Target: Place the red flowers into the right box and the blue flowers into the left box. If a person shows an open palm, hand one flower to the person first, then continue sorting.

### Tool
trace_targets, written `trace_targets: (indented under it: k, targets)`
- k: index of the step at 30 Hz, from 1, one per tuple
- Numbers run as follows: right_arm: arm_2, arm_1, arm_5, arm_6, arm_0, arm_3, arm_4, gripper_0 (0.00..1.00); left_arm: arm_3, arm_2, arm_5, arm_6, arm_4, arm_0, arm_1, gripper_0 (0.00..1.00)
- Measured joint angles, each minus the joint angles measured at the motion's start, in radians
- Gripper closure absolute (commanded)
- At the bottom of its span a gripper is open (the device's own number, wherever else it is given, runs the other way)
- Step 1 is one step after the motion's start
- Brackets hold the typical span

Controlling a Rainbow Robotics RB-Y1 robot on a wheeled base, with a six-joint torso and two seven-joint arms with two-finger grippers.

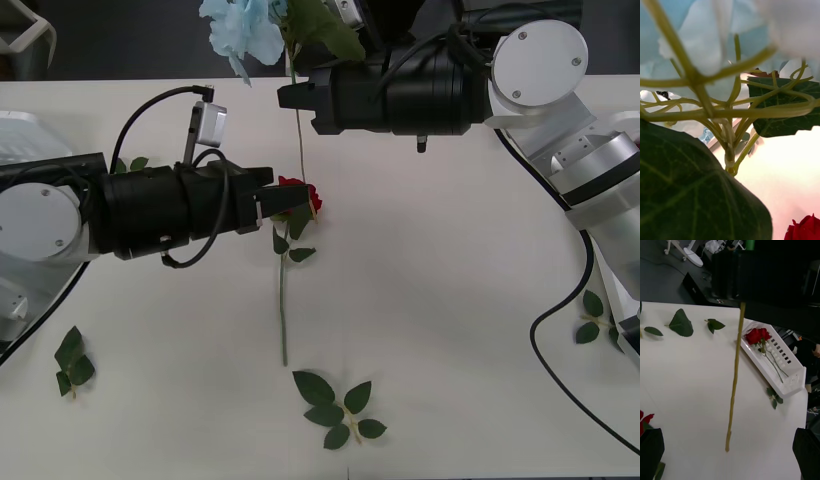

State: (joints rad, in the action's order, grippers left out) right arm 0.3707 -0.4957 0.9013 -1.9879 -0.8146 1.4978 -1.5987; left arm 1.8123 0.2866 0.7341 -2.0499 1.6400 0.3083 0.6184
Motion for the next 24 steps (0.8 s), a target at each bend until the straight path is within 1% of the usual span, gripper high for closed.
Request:
trace_targets:
  k: [4, 5, 6, 7, 8, 9, 24]
  targets:
    - [0.0, 0.0, 0.0, 0.0, 0.0, 0.0, -0.002, 1.0, 0.0, 0.038, -0.045, 0.0, -0.061, 0.01, -0.056, 0.0]
    - [0.0, 0.0, 0.0, 0.0, 0.0, 0.0, -0.003, 1.0, 0.0, 0.048, -0.059, 0.0, -0.072, 0.01, -0.066, 0.07]
    - [0.0, 0.0, 0.0, 0.0, 0.0, 0.0, -0.003, 1.0, 0.0, 0.059, -0.073, 0.0, -0.083, 0.01, -0.074, 0.39]
    - [0.0, 0.0, 0.0, 0.0, 0.0, 0.0, -0.004, 1.0, 0.0, 0.069, -0.082, 0.0, -0.093, 0.01, -0.079, 0.56]
    - [0.0, 0.0, 0.0, 0.0, 0.0, 0.0, -0.004, 1.0, 0.0, 0.079, -0.092, 0.0, -0.104, 0.01, -0.082, 0.83]
    - [0.0, 0.0, 0.0, 0.0, 0.0, 0.0, -0.005, 1.0, 0.0, 0.087, -0.101, 0.0, -0.114, 0.01, -0.083, 0.99]
    - [0.004, 0.0, 0.0, 0.0, 0.0, 0.0, -0.01, 1.0, 0.0, 0.102, -0.114, 0.001, -0.132, 0.01, -0.084, 1.0]
